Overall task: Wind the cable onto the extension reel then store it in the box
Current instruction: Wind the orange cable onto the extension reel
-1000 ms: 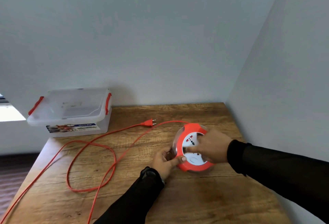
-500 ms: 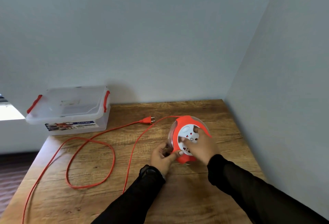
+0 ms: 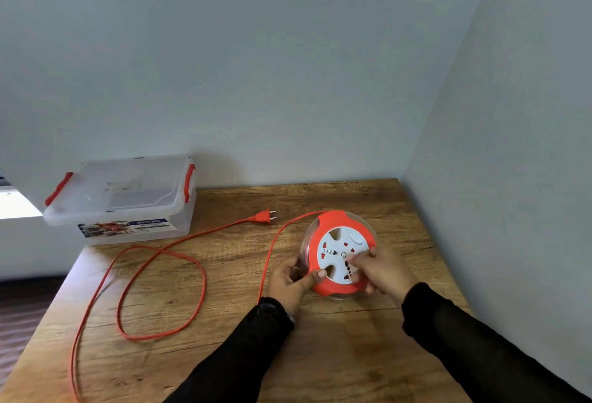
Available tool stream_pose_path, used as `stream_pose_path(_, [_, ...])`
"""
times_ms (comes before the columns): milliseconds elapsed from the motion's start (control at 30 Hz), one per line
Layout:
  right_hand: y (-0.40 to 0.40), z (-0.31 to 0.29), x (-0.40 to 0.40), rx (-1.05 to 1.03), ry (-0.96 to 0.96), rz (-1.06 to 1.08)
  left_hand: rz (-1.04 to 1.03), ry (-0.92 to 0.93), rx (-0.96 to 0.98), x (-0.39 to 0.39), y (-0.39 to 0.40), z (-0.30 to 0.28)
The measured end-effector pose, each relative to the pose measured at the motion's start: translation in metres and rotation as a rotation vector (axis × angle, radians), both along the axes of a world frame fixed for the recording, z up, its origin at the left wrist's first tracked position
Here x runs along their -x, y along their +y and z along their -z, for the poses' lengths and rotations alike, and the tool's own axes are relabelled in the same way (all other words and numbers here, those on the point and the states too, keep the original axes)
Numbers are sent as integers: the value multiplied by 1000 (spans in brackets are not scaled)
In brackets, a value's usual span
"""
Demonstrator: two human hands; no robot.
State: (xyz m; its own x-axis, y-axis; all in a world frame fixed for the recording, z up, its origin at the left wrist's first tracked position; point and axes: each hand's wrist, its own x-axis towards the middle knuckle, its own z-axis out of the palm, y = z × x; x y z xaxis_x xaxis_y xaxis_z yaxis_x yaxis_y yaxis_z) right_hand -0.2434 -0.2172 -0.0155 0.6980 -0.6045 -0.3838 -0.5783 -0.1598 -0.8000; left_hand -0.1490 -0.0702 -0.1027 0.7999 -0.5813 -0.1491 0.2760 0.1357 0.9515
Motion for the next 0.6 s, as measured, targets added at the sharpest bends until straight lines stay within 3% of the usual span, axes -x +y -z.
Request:
stream_pose_path(100, [-13,-9,7,793,57,-356,12,3,-15,-1,0,0])
stream_pose_path(167, [-20,-16,2,1076,95,-756,25,14,-12,-1,0,-1])
stream_pose_path(233, [-25,-24,-5,1176,190,-1087,32,14,-17,-2,1,-1])
stream_pose_path(333, [-28,-31,-17,1298,277,-1337,34,13,-21,-2,1,-2])
stream_pose_path(600, [-22,-42,-42,1333,478,-1604,55,27,-31,1,2,-8])
